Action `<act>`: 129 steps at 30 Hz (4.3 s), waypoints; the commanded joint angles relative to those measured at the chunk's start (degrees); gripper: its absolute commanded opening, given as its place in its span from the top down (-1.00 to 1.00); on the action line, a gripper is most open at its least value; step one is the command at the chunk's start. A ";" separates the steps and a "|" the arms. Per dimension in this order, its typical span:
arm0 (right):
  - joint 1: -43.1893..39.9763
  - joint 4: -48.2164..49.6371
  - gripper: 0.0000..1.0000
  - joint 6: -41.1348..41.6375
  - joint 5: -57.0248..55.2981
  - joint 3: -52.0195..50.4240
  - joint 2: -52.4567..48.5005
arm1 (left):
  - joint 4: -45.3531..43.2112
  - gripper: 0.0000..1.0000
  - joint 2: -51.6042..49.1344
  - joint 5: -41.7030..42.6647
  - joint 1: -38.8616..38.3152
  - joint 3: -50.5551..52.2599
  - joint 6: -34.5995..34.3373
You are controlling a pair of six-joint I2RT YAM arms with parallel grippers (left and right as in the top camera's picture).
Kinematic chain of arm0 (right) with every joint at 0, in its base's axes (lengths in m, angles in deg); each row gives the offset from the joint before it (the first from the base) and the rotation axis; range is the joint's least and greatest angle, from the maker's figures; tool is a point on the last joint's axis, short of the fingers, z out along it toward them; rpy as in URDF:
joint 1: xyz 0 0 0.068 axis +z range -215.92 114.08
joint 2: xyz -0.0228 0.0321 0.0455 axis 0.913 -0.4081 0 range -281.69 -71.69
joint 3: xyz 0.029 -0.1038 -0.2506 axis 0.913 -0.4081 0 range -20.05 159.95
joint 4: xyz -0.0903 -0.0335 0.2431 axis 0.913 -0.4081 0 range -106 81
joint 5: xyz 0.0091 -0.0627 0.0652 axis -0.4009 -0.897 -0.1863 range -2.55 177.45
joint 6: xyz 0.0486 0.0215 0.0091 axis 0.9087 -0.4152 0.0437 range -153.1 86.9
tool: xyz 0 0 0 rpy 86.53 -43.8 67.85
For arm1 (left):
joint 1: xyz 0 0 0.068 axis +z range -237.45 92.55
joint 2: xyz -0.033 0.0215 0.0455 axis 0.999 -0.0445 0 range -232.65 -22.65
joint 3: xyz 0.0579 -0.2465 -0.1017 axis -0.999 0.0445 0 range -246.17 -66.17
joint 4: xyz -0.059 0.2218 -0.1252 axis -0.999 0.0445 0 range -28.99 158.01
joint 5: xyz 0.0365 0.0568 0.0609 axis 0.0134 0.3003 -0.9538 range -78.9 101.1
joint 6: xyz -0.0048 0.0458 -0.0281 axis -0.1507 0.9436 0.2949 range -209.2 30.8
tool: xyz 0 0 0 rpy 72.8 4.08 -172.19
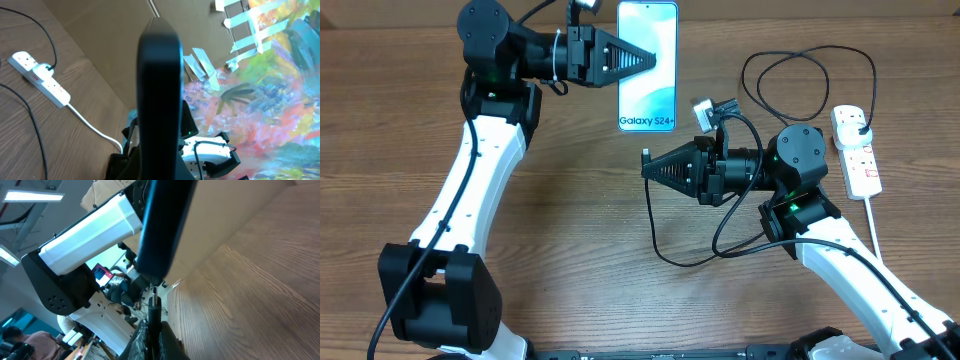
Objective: Plug charger to phone and switch on socket
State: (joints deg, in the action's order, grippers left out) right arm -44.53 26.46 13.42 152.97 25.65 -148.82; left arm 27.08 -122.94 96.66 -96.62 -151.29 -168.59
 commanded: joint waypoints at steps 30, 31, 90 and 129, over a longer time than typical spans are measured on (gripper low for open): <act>-3.13 0.48 0.92 2.21 -2.45 3.56 0.11 | -0.20 0.92 1.09 0.35 -1.09 -1.29 -0.70; -3.08 0.50 0.92 2.60 -2.47 3.56 0.11 | -0.17 0.92 1.09 -0.04 -1.09 -1.29 -0.50; -3.08 2.58 0.93 4.50 -0.98 3.56 0.11 | -0.17 0.91 1.09 -1.01 -1.86 -1.29 -2.95; -3.08 1.77 0.93 6.03 -1.18 3.56 0.11 | -0.17 0.91 1.07 -0.52 -1.90 -1.29 -0.31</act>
State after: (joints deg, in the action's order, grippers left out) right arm -47.24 27.86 18.99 152.53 27.55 -148.86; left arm 27.12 -122.94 95.59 -97.97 -151.29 -170.28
